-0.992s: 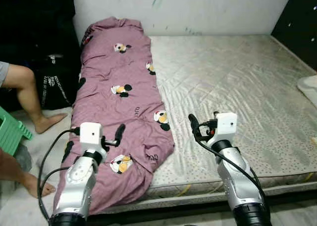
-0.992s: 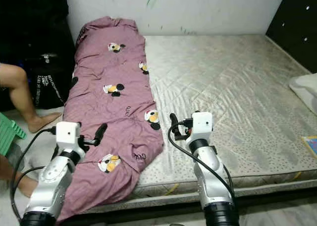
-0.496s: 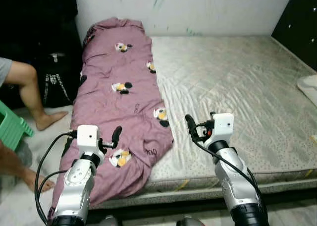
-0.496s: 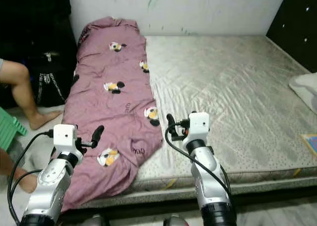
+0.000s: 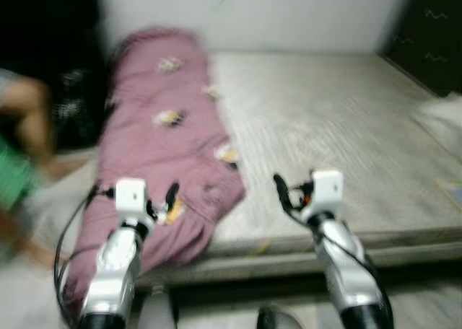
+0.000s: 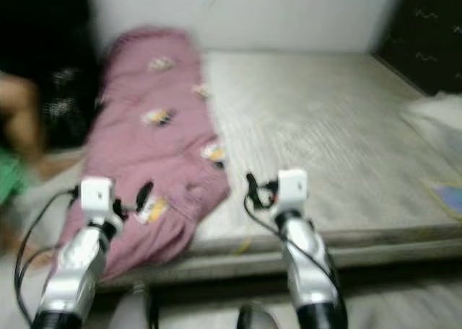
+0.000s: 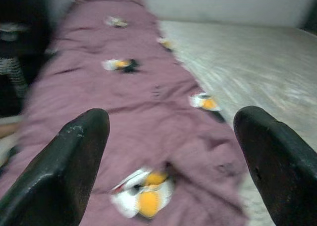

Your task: Clean up the room

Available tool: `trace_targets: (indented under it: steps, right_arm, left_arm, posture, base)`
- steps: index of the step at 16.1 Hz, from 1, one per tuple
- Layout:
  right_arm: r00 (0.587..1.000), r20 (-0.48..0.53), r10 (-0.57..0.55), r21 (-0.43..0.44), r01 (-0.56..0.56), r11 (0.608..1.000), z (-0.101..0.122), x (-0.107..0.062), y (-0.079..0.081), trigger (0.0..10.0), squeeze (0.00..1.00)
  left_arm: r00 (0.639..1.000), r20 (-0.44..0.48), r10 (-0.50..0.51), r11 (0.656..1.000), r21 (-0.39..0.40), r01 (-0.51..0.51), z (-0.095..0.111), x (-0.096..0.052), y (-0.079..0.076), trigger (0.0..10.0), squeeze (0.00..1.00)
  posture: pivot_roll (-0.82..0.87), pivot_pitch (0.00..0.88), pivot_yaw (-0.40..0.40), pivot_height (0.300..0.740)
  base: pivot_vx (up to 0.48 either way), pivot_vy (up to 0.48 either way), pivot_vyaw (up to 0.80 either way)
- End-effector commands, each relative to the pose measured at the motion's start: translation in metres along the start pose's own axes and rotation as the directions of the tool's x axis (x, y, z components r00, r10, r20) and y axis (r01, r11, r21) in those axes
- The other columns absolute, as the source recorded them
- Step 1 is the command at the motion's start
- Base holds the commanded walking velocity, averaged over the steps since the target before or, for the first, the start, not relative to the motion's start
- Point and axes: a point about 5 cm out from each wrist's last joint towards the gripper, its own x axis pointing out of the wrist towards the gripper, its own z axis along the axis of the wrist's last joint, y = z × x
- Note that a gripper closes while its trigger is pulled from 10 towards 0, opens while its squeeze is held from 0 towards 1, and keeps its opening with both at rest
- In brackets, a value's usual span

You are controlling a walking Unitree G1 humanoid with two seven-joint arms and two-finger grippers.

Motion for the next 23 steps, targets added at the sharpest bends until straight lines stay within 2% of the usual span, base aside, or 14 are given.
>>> trace_targets:
  steps: [1, 5, 9, 16, 21, 23]
  right_arm:
    - [1.000, -0.021, 0.004, 0.008, -0.004, 1.000, -0.006, -0.003, 0.002, 10.0, 0.00]
    - [0.999, -0.041, 0.016, 0.009, -0.016, 1.000, -0.009, -0.004, 0.003, 10.0, 0.00]
    - [0.996, -0.067, 0.051, 0.012, -0.050, 0.999, -0.014, -0.007, 0.009, 10.0, 0.00]
    - [0.996, -0.069, 0.065, 0.003, -0.065, 0.998, -0.012, -0.005, 0.008, 10.0, 0.00]
    - [0.993, -0.082, 0.083, -0.024, -0.085, 0.996, -0.013, -0.009, 0.010, 10.0, 0.00]
    - [0.993, -0.085, 0.084, -0.030, -0.087, 0.996, -0.014, -0.012, 0.009, 10.0, 0.00]
  left_arm:
    - [0.999, -0.042, 0.008, 1.000, 0.003, -0.008, -0.009, -0.003, 0.001, 10.0, 0.00]
    - [0.998, -0.035, 0.057, 0.998, 0.012, -0.056, -0.009, -0.003, 0.006, 10.0, 0.00]
    - [0.997, -0.041, 0.069, 0.998, -0.002, -0.069, -0.012, -0.010, 0.008, 10.0, 0.00]
    - [0.995, -0.051, 0.091, 0.995, -0.035, -0.093, -0.013, -0.009, 0.009, 10.0, 0.00]
    - [0.986, -0.031, 0.166, 0.980, -0.103, -0.168, -0.007, -0.003, 0.032, 10.0, 0.00]
    - [0.985, -0.022, 0.172, 0.980, -0.101, -0.173, -0.004, -0.001, 0.035, 10.0, 0.00]
  posture:
    - [-0.05, 0.000, -0.031, 0.609]
    - [-0.05, 0.000, -0.040, 0.609]
    - [-0.04, 0.000, -0.049, 0.609]
    - [-0.05, 0.000, -0.052, 0.609]
    - [-0.06, 0.000, -0.064, 0.609]
    - [-0.06, 0.000, -0.063, 0.609]
  base:
    - [0.000, 0.000, 0.00]
    - [0.000, 0.000, 0.00]
    - [0.000, 0.000, 0.00]
    - [0.000, 0.000, 0.00]
    - [0.048, 0.000, 0.00]
    - [0.298, 0.000, 0.00]
